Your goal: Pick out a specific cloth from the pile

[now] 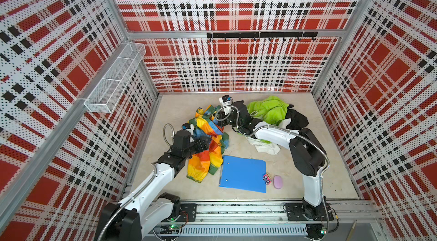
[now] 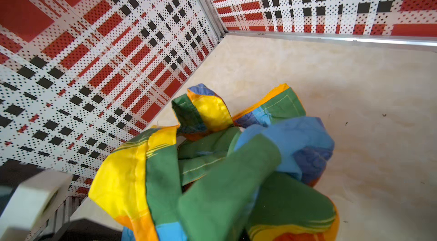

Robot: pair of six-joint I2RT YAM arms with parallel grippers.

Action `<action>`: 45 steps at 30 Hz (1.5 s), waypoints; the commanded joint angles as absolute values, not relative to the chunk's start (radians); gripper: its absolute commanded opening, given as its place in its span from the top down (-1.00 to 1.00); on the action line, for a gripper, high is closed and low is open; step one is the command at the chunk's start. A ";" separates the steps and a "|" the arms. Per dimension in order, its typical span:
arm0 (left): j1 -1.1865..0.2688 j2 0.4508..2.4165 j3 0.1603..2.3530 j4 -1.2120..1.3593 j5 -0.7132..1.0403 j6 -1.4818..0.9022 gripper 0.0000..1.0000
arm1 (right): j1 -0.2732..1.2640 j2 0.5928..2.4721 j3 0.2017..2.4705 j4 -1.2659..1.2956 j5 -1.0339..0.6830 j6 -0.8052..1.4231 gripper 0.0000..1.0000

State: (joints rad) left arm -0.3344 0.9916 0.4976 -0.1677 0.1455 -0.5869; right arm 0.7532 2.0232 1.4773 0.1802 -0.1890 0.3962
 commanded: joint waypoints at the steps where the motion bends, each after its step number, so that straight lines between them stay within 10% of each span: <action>1: -0.420 0.960 0.453 -0.281 0.048 -0.670 -0.73 | 0.760 2.062 1.506 0.177 -0.162 0.367 1.00; 24: -0.317 1.369 0.289 0.723 0.163 -0.835 -0.65 | 0.822 2.240 1.471 0.200 -0.247 0.464 1.00; 35: -0.240 1.421 0.312 0.847 0.140 -0.807 -0.62 | 0.831 2.251 1.439 0.249 -0.368 0.552 1.00; 45: -0.170 1.307 0.324 0.675 0.131 -0.754 -0.73 | 0.817 2.114 1.404 0.218 -0.340 0.556 0.52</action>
State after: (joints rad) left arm -0.1867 1.3499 0.2871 0.7155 0.1459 -0.7918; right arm 0.8150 2.2086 1.4334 0.2165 -0.3450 0.5476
